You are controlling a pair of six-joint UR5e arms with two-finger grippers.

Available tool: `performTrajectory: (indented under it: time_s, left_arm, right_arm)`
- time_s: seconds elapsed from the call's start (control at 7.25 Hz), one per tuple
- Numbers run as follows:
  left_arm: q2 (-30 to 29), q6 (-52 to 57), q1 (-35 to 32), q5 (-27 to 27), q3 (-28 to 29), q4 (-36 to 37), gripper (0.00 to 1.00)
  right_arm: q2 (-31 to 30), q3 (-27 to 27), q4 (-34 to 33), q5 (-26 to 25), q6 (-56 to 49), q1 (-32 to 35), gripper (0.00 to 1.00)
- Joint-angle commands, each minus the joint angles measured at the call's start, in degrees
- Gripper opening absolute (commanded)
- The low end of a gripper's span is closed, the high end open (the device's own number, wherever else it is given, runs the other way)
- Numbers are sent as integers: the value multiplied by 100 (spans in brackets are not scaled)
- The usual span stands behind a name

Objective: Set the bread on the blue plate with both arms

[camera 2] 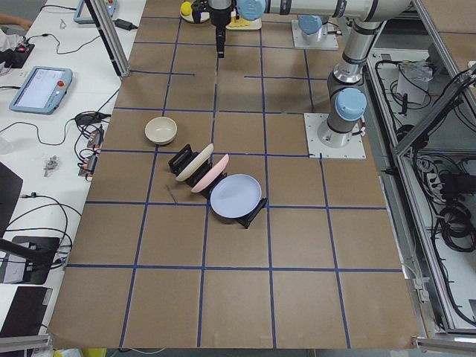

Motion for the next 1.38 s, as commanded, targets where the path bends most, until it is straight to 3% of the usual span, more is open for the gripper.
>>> performTrajectory:
  time_s: [0.0, 0.14, 0.41, 0.69, 0.97, 1.24]
  left_arm:
    - [52, 1463, 1329, -68, -76, -32, 100]
    - [43, 2339, 1946, -112, -93, -67, 100]
    - [26, 3889, 3490, -226, -67, -312, 100]
    - [-192, 5043, 4803, -235, 46, -339, 100]
    - [-1251, 6062, 5630, -348, 283, -252, 100]
    - [-2569, 6215, 5749, -437, 1307, -269, 100]
  right_arm:
    - [132, 133, -156, 5, -2, -140, 100]
    - [159, 185, -321, -30, 33, -141, 97]
    - [168, 212, -280, -118, 207, -141, 37]
    - [116, 108, 114, -624, 584, -141, 9]
    - [54, -627, 1234, -892, 1366, -62, 8]
    - [-68, -1663, 2720, -848, 1448, 95, 8]
